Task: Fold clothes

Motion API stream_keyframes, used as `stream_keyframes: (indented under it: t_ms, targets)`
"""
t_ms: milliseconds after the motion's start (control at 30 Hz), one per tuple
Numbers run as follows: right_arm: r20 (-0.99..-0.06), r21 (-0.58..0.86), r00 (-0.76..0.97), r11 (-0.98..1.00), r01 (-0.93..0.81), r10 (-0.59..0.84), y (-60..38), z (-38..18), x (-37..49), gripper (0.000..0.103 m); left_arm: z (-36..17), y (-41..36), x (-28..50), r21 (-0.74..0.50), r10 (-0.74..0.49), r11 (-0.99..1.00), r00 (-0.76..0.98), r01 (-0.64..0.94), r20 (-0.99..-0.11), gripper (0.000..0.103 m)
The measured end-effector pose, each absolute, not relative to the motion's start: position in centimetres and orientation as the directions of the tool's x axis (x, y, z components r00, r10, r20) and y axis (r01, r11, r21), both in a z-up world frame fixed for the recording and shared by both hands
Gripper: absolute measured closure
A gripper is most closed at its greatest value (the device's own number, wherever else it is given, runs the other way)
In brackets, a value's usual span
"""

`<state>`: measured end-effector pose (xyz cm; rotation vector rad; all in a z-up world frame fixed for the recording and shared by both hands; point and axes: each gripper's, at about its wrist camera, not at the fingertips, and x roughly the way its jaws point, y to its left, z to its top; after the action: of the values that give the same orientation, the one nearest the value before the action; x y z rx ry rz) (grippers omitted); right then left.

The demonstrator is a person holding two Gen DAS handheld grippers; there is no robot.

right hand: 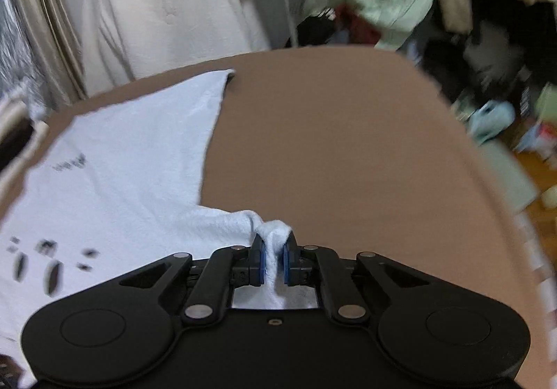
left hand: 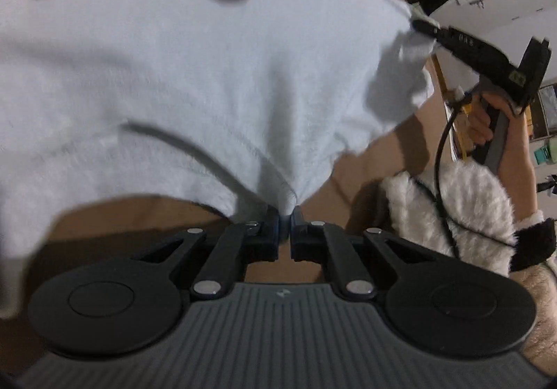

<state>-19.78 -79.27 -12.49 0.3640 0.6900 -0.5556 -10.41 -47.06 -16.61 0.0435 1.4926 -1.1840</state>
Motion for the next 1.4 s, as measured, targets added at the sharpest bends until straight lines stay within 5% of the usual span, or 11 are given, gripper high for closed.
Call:
stream_keyframes:
  t_ms: [167,267,400,567,633,700,800,900,1133,1333,1400]
  targets:
    - [-0.78,-0.085,0.359,0.654,0.751,-0.513,-81.8,-15.7,-18.3,0.092,-16.4,-46.6,-10.5,-0.619,-0.559,0.472,-0.329,0.628,-0.761,0.096]
    - [-0.778,0.099,0.454,0.628,0.772,-0.435,-83.0,-14.6,-19.4,0.08,-13.5,-45.6,-10.8,-0.503,-0.551,0.432,-0.222,0.749,-0.804,0.079]
    - [-0.733,0.379,0.61,0.563,0.734,-0.301,-84.8,-13.2,-20.7,0.033,-10.3,-44.2,-9.6,-0.449,-0.623,0.406,-0.119,0.796,-0.773,0.059]
    - [-0.773,0.384,0.56,0.482,0.788,-0.3,-88.1,-13.7,-20.2,0.027,-8.6,-42.5,-6.3,-0.419,-0.67,0.456,-0.007,0.785,-0.742,0.053]
    - [-0.785,0.41,0.574,0.499,0.764,-0.234,-87.9,-14.7,-19.5,0.028,-8.6,-41.7,-5.4,-0.381,-0.661,0.494,0.053,0.781,-0.749,0.053]
    - [-0.758,0.46,0.635,0.57,0.681,-0.147,-87.2,-15.1,-19.2,0.068,-9.4,-41.4,-4.7,-0.359,-0.655,0.519,0.091,0.775,-0.75,0.053]
    - [-0.699,0.489,0.713,0.695,0.528,-0.05,-83.8,-14.8,-19.2,0.09,-11.4,-42.0,-3.5,-0.371,-0.62,0.558,0.076,0.743,-0.781,0.053]
    - [-0.654,0.446,0.757,0.809,0.384,0.001,-79.7,-14.4,-19.4,0.095,-12.5,-43.3,-3.2,-0.375,-0.609,0.561,0.06,0.738,-0.791,0.053]
    - [-0.767,0.295,0.614,0.952,0.08,0.186,-73.6,-11.6,-17.1,0.088,-13.4,-43.3,-4.3,-0.3,-0.604,0.519,0.094,0.801,-0.791,0.052]
    - [-0.833,0.084,0.554,0.989,0.119,0.004,-71.7,-11.4,-15.8,0.075,-13.5,-43.4,-4.5,-0.286,-0.612,0.504,0.103,0.815,-0.784,0.048]
    - [-0.822,0.012,0.566,0.991,0.133,-0.066,-71.4,-10.8,-16.1,0.062,-13.6,-43.5,-4.7,-0.284,-0.613,0.501,0.104,0.818,-0.783,0.048]
